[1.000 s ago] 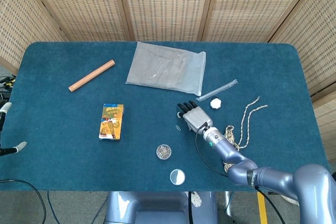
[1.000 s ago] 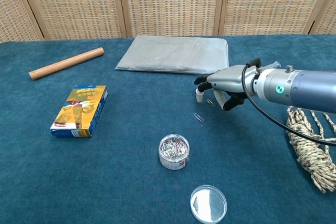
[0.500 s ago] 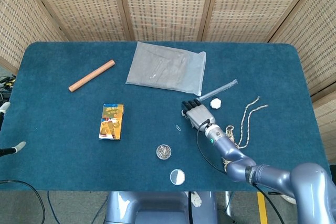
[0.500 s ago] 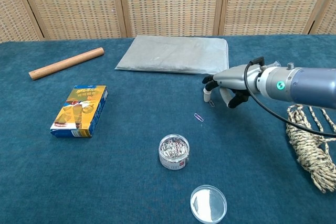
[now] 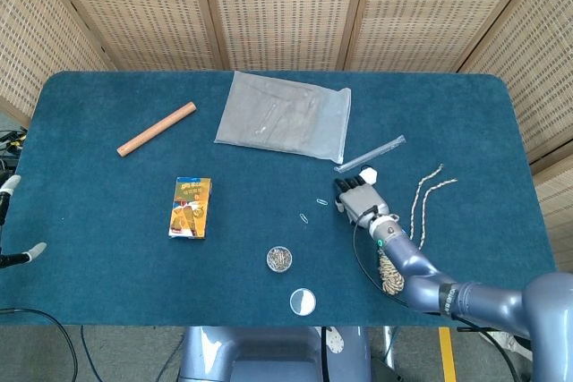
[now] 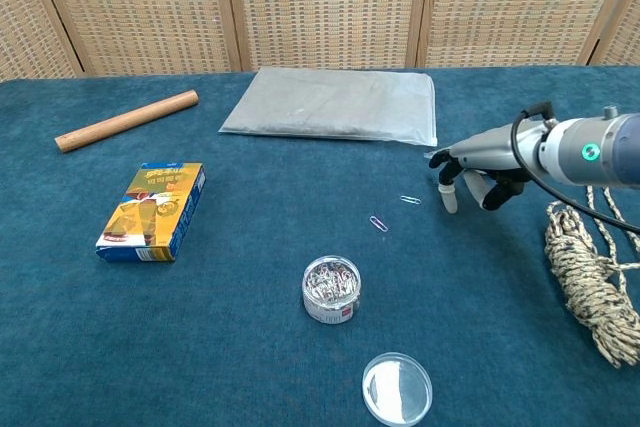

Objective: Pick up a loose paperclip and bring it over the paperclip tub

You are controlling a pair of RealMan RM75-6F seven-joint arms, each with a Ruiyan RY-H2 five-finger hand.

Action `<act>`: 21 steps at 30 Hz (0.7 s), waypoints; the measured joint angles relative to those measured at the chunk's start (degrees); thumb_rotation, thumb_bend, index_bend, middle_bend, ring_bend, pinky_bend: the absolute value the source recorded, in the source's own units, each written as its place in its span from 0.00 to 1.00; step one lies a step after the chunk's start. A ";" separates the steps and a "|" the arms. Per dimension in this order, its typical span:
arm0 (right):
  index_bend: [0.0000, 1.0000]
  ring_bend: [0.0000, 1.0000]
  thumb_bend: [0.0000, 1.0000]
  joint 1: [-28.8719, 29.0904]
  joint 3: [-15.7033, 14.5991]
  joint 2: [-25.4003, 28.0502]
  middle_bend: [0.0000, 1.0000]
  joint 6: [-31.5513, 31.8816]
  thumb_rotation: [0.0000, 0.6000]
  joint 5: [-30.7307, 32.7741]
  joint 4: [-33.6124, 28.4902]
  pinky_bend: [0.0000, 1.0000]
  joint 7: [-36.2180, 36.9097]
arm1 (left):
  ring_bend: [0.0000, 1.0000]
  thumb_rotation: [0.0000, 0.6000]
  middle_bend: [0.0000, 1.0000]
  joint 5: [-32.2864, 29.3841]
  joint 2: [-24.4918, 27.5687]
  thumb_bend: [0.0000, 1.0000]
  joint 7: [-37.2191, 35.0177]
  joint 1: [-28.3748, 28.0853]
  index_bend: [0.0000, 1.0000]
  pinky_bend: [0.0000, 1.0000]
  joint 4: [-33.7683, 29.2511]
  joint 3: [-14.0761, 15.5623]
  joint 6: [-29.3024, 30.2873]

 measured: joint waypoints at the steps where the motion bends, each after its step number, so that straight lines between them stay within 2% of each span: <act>1: 0.39 0.00 0.66 -0.21 0.06 0.54 0.00 1.24 1.00 -0.17 -1.37 0.00 0.23 | 0.00 1.00 0.00 0.04 -0.01 0.00 0.01 0.01 0.00 0.00 -0.03 0.01 0.06; 2: 0.38 0.00 0.52 -0.47 0.24 0.69 0.00 2.41 1.00 -0.65 -1.92 0.00 0.64 | 0.00 1.00 0.00 0.07 -0.01 0.00 0.03 0.02 0.00 0.00 -0.05 0.01 0.13; 4: 0.38 0.00 0.37 -1.28 0.98 0.55 0.00 5.55 1.00 -2.59 -2.00 0.00 2.46 | 0.00 1.00 0.00 0.24 -0.01 0.00 0.05 0.07 0.00 0.00 -0.16 0.04 0.27; 5: 0.38 0.00 0.32 -1.63 1.40 0.35 0.00 6.79 1.00 -3.47 -1.74 0.00 3.54 | 0.00 1.00 0.00 0.30 0.00 0.00 0.07 0.07 0.00 0.00 -0.20 0.05 0.31; 7: 0.38 0.00 0.27 -2.30 2.43 -0.22 0.00 8.41 1.00 -4.68 -0.95 0.00 5.89 | 0.00 1.00 0.00 0.45 -0.01 0.00 0.16 0.08 0.00 0.00 -0.26 0.09 0.38; 11: 0.38 0.00 0.26 -2.95 5.45 -2.30 0.00 9.12 1.00 -3.87 1.21 0.00 9.73 | 0.00 1.00 0.00 0.47 -0.04 0.00 0.21 0.03 0.00 0.00 -0.27 0.14 0.28; 21: 0.45 0.00 0.27 -0.37 8.67 -9.36 0.00 8.49 1.00 6.55 5.61 0.00 8.44 | 0.00 1.00 0.00 -0.63 0.27 0.00 -0.94 -0.22 0.00 0.00 0.30 -0.24 -0.64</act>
